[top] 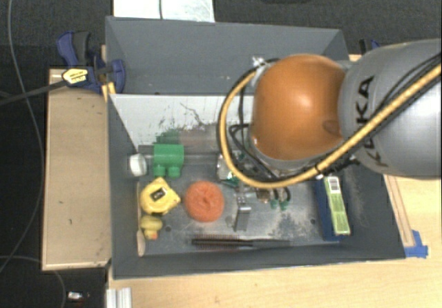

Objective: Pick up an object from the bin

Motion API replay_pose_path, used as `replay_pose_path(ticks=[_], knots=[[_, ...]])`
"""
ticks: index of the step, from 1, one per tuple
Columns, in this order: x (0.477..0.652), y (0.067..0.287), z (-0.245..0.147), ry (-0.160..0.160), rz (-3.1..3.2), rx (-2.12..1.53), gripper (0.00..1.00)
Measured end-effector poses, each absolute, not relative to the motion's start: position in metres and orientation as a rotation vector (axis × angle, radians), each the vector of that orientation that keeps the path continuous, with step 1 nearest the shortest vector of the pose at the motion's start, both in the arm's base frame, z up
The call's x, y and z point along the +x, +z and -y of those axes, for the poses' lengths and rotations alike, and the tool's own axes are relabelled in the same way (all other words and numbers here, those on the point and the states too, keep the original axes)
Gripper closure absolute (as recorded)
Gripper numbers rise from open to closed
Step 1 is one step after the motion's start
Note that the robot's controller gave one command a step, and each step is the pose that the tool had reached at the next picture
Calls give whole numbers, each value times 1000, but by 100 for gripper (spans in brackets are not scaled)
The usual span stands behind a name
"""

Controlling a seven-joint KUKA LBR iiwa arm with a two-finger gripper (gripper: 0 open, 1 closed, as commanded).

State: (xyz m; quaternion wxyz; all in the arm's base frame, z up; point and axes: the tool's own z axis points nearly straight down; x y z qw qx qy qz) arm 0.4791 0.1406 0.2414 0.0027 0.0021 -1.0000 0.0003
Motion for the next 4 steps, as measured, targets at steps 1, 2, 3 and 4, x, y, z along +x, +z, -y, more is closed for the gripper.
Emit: replay_pose_path(ticks=[1, 2, 3, 4], knots=[[481, 245, -140, -2, 3144, -3, 0], [491, 191, -162, -5, 3144, -168, 0], [484, 184, -160, 3, 3131, -143, 0], [542, 188, -163, -4, 3140, 222, 0]])
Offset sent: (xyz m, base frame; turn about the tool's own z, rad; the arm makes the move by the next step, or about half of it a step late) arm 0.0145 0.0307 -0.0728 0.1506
